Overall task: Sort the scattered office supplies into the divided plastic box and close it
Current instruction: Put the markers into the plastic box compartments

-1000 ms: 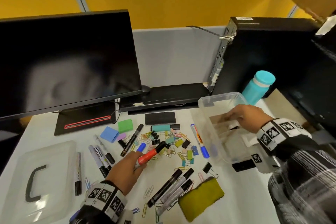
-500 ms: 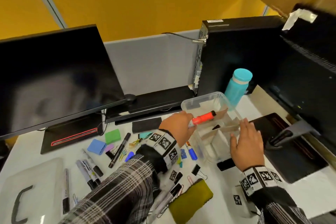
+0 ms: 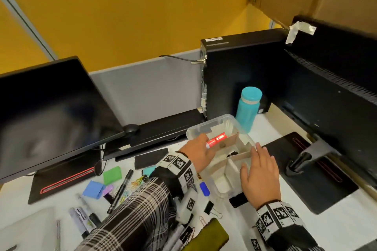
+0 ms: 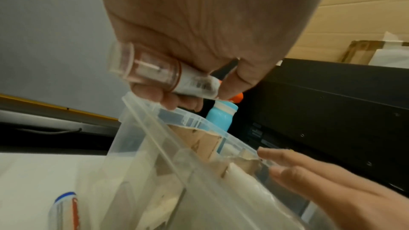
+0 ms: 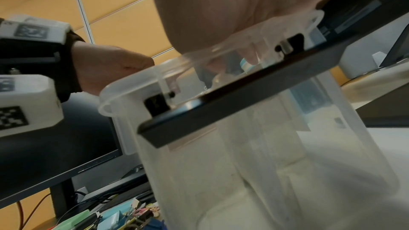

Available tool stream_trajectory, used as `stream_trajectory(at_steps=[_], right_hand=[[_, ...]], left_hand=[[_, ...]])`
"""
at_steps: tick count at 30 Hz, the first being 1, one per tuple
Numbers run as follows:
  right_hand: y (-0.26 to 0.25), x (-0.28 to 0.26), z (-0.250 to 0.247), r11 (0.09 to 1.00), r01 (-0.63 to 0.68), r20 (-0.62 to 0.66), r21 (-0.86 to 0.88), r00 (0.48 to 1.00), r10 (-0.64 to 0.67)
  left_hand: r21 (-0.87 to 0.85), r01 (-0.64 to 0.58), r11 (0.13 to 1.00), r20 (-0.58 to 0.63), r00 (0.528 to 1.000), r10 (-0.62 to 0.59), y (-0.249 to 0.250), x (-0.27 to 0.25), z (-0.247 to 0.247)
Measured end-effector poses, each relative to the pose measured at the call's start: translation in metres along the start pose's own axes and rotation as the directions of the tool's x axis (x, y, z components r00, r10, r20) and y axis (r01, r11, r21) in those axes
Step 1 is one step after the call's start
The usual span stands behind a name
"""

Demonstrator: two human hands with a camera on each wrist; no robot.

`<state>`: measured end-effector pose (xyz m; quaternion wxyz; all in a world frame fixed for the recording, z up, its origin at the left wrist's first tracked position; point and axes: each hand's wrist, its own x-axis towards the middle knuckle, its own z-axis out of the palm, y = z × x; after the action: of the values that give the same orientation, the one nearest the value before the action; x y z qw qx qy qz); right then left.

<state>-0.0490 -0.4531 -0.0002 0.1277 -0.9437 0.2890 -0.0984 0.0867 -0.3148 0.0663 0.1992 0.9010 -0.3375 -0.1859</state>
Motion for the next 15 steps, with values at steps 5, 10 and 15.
stream_trajectory(at_steps=[5,10,15], right_hand=[[-0.001,0.000,-0.002,1.000,-0.001,-0.002,0.009,1.000,0.001],[-0.002,-0.001,-0.001,0.999,0.005,-0.011,0.040,1.000,-0.004],[0.002,-0.001,0.001,0.999,0.021,-0.008,0.046,1.000,-0.021]], left_hand=[[0.220,-0.058,0.974,0.107,0.994,0.035,0.022,0.025,0.011],[0.203,-0.128,0.971,0.259,0.963,0.073,0.039,0.048,0.012],[0.084,-0.111,0.990,0.109,0.989,0.101,0.016,0.021,-0.014]])
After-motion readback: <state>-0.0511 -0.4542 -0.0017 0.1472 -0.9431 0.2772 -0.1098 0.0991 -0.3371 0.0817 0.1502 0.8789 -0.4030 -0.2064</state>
